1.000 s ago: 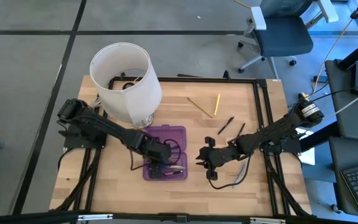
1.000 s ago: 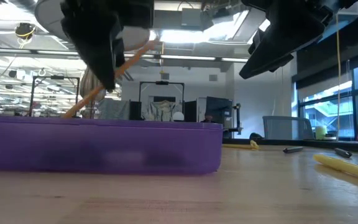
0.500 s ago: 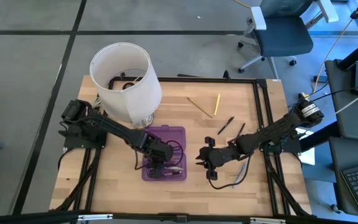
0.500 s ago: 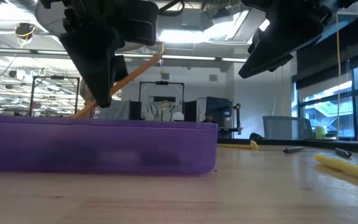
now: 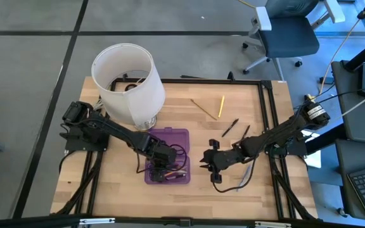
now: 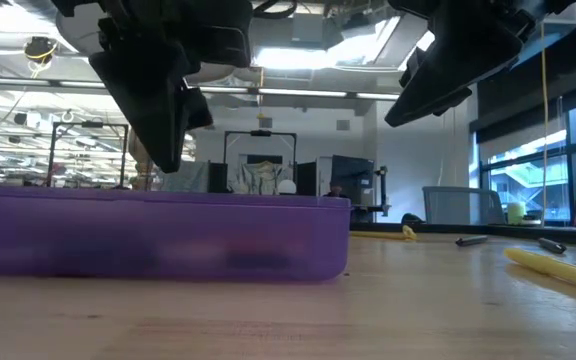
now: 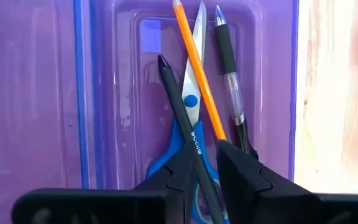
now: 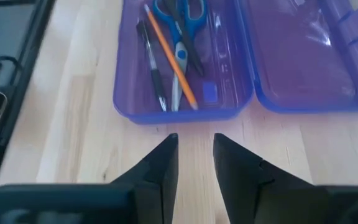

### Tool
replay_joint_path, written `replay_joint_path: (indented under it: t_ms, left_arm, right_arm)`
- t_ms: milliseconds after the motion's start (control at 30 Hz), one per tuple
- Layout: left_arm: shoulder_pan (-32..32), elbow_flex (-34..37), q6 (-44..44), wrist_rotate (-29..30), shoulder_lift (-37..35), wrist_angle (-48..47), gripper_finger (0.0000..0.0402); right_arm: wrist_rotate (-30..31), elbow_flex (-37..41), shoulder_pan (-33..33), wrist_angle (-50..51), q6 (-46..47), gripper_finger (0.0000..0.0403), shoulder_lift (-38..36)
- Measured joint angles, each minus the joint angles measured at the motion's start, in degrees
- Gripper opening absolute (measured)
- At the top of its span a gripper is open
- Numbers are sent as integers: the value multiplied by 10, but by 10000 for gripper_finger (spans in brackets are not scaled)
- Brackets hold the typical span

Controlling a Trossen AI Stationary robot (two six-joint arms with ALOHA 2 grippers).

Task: Pick & place school supplies into a supply box
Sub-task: Put the yellow pen into the purple supply box

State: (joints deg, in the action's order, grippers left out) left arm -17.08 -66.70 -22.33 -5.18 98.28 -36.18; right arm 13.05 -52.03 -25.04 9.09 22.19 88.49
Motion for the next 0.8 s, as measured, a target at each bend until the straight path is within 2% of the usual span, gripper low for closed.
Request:
replay_joint_path:
  t_ms: [100, 200, 367, 433, 467, 633, 800]
  left_arm:
    - [0, 0, -3, 0, -14, 0, 56]
    - [-9, 0, -6, 15, -37, 2, 52]
    - [-54, 4, -3, 130, -81, 21, 50]
    - [-75, 20, 9, 159, -101, 47, 51]
    - [-83, 32, 19, 155, -113, 62, 51]
    - [-102, 105, 66, 56, -160, 182, 43]
    - [-115, 198, 101, 30, -212, 324, 35]
  right_arm:
    - [-13, 0, 0, 38, 24, 106, 0]
    - [-43, 0, 0, 103, 87, 106, -1]
    - [-67, 0, 0, 179, 188, 106, -1]
    - [-70, 0, 0, 192, 225, 106, -4]
    - [-78, 0, 0, 197, 245, 106, -6]
    - [-158, 0, 0, 195, 344, 106, -8]
    - [-170, 0, -6, 157, 377, 106, -8]
